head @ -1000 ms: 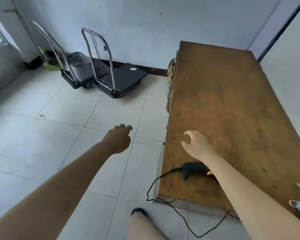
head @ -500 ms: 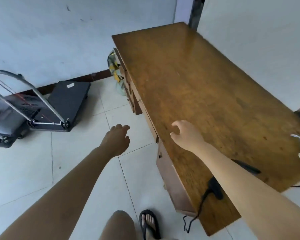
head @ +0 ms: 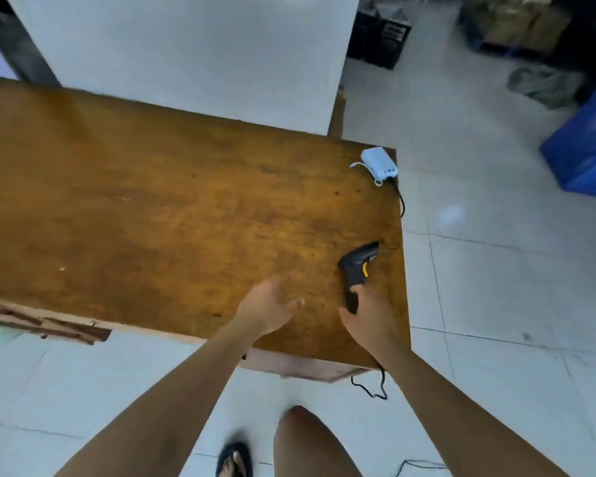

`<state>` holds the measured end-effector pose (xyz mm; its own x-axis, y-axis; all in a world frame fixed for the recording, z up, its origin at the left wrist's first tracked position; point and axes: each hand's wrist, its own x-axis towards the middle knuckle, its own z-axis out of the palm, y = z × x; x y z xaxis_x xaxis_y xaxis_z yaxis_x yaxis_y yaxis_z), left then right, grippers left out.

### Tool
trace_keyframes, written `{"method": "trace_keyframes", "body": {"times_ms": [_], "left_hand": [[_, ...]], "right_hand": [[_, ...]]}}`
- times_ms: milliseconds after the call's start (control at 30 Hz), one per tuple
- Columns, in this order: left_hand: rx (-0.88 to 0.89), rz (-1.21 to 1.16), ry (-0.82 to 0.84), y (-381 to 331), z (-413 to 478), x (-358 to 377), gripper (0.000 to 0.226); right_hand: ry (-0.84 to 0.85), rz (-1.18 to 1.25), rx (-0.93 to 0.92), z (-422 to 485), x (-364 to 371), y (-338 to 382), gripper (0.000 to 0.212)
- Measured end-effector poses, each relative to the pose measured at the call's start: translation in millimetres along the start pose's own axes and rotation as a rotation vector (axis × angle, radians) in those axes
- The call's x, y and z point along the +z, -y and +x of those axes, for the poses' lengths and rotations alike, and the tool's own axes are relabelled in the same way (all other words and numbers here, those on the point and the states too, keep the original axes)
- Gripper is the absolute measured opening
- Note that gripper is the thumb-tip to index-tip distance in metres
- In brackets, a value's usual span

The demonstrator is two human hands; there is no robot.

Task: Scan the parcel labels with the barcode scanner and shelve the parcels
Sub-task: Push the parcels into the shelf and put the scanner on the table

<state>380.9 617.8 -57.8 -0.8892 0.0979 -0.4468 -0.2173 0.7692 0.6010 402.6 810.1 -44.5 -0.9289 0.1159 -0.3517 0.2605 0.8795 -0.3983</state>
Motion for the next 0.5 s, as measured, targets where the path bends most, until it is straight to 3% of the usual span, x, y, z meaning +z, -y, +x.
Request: {"method": "trace_keyframes", "body": {"times_ms": [133,233,367,500], "left_hand": [[0.016,0.046,0.083,-31.5,38.4,32.3,0.053],[-0.053,-0.072,0.075,-56.3,63.4,51.1,0.042],[-0.124,-0.141,0.108,-84.6,80.5,71.6,0.063],[-0.116,-0.130,0.171,-101.2,91.1,83.5,0.064]], "right_hand": [[-0.043,0.156,0.246,-14.9,15.1,-33.9,0.047],[-0.011,0.177,0.380,-15.1,25.8,-53.0,0.049],[0.029,0.159,0.353,-2.8,37.7,-60.2,0.026],[0.025,0.166,0.340,-1.8,46.3,-47.3,0.032]]}}
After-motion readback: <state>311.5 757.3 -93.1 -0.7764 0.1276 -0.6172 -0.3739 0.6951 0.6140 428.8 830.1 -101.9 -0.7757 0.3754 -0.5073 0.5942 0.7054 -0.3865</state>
